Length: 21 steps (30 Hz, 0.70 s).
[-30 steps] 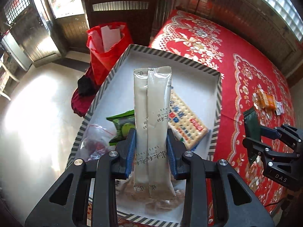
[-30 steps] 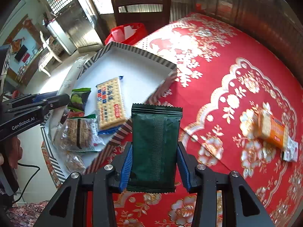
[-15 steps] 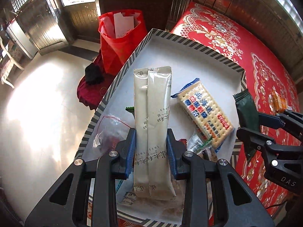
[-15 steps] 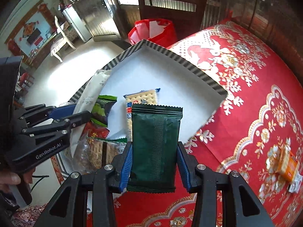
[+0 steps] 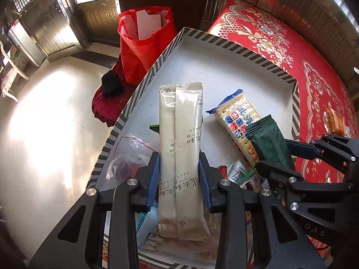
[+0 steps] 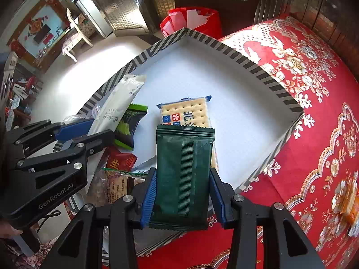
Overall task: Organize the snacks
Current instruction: 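Open both tools to drop the white pack and green pack into the tray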
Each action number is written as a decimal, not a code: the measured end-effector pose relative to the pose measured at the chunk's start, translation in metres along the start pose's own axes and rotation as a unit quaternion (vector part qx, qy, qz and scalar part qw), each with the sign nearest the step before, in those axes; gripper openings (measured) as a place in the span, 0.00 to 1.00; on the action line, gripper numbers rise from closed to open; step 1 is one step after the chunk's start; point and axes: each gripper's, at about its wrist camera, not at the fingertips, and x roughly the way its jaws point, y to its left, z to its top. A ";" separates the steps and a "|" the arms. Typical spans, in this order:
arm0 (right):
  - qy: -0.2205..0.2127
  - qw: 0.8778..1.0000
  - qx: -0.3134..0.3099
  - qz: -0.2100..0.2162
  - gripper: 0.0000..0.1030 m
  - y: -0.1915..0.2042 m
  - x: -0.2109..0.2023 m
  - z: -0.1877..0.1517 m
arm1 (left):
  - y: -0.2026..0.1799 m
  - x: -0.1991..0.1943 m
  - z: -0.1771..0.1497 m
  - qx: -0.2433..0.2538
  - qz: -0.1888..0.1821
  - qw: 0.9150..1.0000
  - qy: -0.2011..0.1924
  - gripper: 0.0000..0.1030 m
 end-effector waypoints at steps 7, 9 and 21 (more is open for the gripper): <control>-0.008 0.999 0.021 0.024 0.50 -0.005 -0.002 0.001 | 0.004 0.003 0.001 -0.020 0.002 1.000 0.012 0.36; -0.012 0.999 0.026 0.029 0.51 -0.006 -0.003 0.001 | 0.005 0.003 0.002 -0.023 0.004 1.000 0.016 0.39; -0.043 0.998 0.042 0.027 0.52 -0.021 -0.037 -0.018 | -0.010 -0.024 0.006 -0.009 0.004 1.000 -0.017 0.48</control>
